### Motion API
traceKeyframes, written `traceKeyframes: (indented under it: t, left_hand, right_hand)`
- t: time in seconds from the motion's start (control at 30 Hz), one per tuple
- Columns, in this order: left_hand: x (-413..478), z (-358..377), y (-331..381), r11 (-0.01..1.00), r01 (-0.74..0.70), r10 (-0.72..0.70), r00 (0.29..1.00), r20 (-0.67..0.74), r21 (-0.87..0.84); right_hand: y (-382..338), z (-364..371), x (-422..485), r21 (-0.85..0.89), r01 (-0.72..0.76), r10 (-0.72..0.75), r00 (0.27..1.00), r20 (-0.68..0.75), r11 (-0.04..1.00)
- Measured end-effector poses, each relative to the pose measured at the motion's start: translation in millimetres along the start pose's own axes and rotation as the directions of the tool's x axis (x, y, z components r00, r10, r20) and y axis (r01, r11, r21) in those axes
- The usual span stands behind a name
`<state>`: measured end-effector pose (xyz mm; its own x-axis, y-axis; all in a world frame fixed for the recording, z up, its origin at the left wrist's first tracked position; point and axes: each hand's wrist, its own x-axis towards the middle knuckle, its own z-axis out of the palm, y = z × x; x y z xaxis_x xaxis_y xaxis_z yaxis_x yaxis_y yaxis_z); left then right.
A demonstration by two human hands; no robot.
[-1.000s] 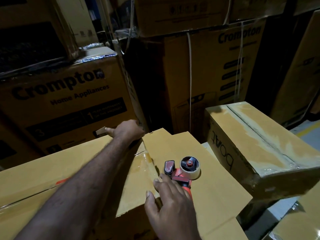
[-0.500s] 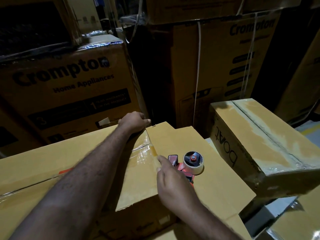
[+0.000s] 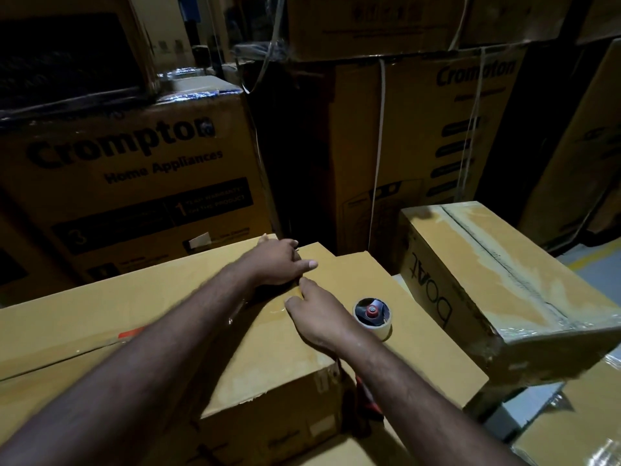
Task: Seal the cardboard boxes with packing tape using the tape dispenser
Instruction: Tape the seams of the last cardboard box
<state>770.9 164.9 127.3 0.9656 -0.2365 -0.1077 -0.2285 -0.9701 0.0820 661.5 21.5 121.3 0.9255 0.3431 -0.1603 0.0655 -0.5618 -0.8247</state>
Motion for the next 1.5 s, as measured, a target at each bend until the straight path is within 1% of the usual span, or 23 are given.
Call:
traceKeyframes:
  t: [0.07,0.13,0.2,0.27,0.33,0.43,0.5,0.57,0.63,0.73,0.8,0.9,0.97,1.07,1.13,1.23,1.3,1.37,1.43,1.5]
  left_hand:
    - [-3.7,6.4,-4.5,0.999,-0.044,0.044,0.999,0.008,-0.027]
    - [-5.4,10.0,-6.8,0.998,-0.06,0.059,0.998,-0.012,-0.027]
    - [-3.4,9.8,-7.0,0.998,-0.055,0.055,0.998,-0.018,-0.016]
    - [-2.5,9.2,-7.2,0.998,-0.056,0.055,0.998,-0.021,-0.021]
    - [-0.5,10.0,-5.8,0.998,-0.052,0.051,0.998,-0.033,-0.027]
    - [-2.3,11.5,-6.8,0.998,-0.04,0.037,0.997,-0.068,-0.041]
    - [-3.7,12.0,-6.8,0.998,-0.04,0.036,0.996,-0.081,-0.047]
    - [-4.7,12.4,-7.3,0.998,-0.029,0.024,0.996,-0.084,-0.051]
    - [-6.0,12.5,-7.7,0.998,-0.021,0.016,0.996,-0.089,-0.056]
    - [-8.2,13.1,-5.1,0.999,-0.021,0.016,0.995,-0.096,-0.044]
    - [-11.1,14.2,-0.7,0.999,-0.009,0.005,0.996,-0.093,-0.041]
    - [-16.3,15.4,6.3,1.0,0.007,-0.009,0.996,-0.087,-0.027]
    - [-20.5,13.3,10.4,1.0,0.022,-0.023,0.998,-0.055,-0.022]
    - [-29.1,3.8,16.4,0.998,0.057,-0.057,0.998,0.012,-0.012]
    - [-39.3,-4.7,21.8,0.998,0.062,-0.062,0.998,0.029,-0.015]
    - [-70.8,-18.5,36.9,0.994,0.045,-0.049,0.998,-0.042,-0.095]
    - [-107.9,-27.3,51.5,0.991,0.039,-0.052,0.994,-0.096,-0.129]
    - [-152.3,-25.9,65.1,0.989,0.024,-0.043,0.991,-0.13,-0.146]
    - [-198.0,-11.3,76.1,0.99,0.02,-0.042,0.988,-0.149,-0.143]
    - [-236.9,11.4,81.5,0.99,0.059,-0.086,0.973,-0.216,-0.129]
  right_hand:
    - [-0.3,1.4,2.4,0.043,-0.023,0.023,1.0,-0.011,0.999]
    - [1.1,2.0,1.9,0.005,-0.016,0.016,0.999,-0.035,1.0]
    - [3.5,2.1,-1.6,-0.056,0.013,-0.017,0.997,-0.074,0.998]
    - [7.4,2.7,-8.7,-0.065,0.043,-0.049,0.994,-0.099,0.997]
    - [16.2,2.2,-18.9,-0.068,0.044,-0.052,0.991,-0.127,0.997]
    - [31.1,12.3,-38.7,-0.079,0.057,-0.072,0.977,-0.199,0.995]
    - [40.6,22.5,-56.7,-0.044,0.092,-0.101,0.951,-0.291,0.995]
    - [48.1,31.0,-78.0,0.008,0.179,-0.163,0.912,-0.376,0.984]
    - [58.0,38.4,-95.0,0.052,0.237,-0.199,0.9,-0.389,0.97]
    - [70.7,44.4,-105.0,0.08,0.221,-0.179,0.918,-0.354,0.972]
    - [71.6,43.3,-104.7,0.042,0.222,-0.186,0.894,-0.407,0.974]
    - [68.2,37.5,-101.9,-0.098,0.269,-0.281,0.819,-0.5,0.958]
    - [67.6,36.2,-99.1,-0.167,0.266,-0.314,0.788,-0.529,0.949]
    - [67.3,38.3,-98.5,-0.135,0.275,-0.303,0.777,-0.551,0.952]
    - [67.4,37.7,-98.2,-0.113,0.285,-0.299,0.781,-0.549,0.952]
    - [65.6,35.4,-99.1,-0.051,0.276,-0.26,0.801,-0.539,0.96]
    - [61.3,36.2,-101.7,-0.005,0.296,-0.252,0.804,-0.539,0.955]
    - [56.5,37.3,-104.4,-0.029,0.348,-0.307,0.783,-0.54,0.937]
    - [52.3,37.9,-108.2,-0.117,0.433,-0.429,0.751,-0.502,0.894]
    - [49.6,44.8,-115.0,-0.172,0.54,-0.552,0.695,-0.461,0.824]
